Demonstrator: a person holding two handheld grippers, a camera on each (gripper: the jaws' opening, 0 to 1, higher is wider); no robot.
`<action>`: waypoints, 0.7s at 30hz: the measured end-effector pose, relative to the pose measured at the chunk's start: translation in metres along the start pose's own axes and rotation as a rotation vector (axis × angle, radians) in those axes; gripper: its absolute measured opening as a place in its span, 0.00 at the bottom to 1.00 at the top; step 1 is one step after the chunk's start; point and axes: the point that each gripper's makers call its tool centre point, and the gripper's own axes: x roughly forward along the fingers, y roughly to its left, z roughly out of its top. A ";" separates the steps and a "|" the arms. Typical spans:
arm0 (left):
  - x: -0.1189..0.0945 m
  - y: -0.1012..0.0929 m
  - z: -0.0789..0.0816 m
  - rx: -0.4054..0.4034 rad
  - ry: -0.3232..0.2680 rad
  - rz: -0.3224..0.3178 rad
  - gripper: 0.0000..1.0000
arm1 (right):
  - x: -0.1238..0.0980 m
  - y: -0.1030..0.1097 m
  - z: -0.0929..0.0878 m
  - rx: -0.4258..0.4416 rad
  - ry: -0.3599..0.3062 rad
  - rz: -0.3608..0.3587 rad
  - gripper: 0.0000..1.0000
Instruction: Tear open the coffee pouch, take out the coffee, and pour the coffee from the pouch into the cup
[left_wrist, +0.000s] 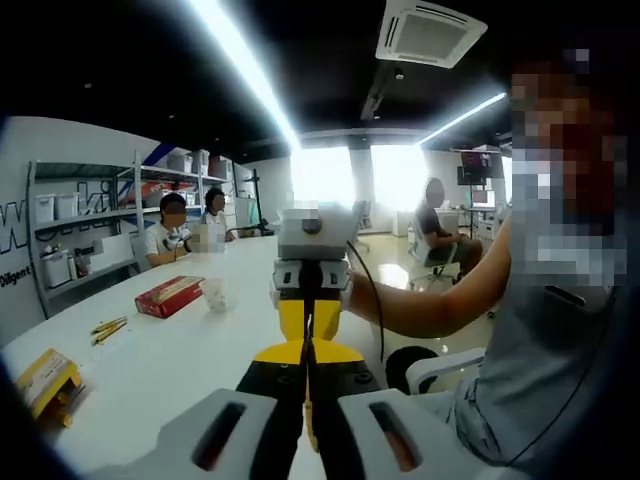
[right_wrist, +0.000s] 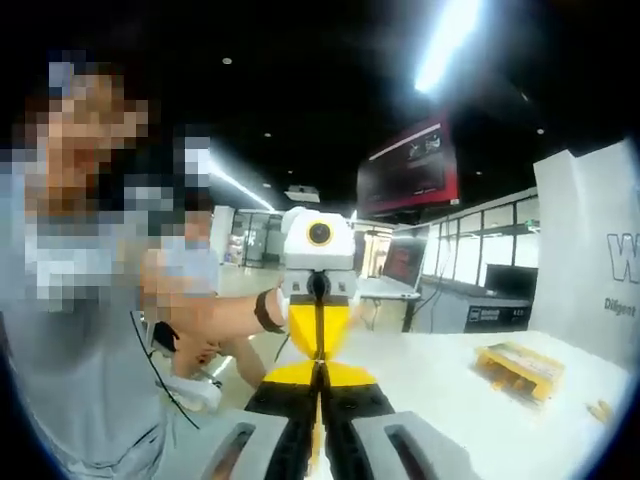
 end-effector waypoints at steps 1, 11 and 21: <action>0.001 0.002 0.000 0.025 -0.007 0.005 0.03 | -0.001 -0.001 0.000 0.005 0.003 -0.005 0.02; 0.004 0.002 -0.016 0.141 0.239 -0.056 0.04 | 0.004 -0.004 -0.013 0.021 0.120 0.003 0.01; 0.007 0.002 -0.018 0.218 0.371 -0.043 0.02 | 0.002 -0.003 -0.014 0.046 0.144 -0.006 0.01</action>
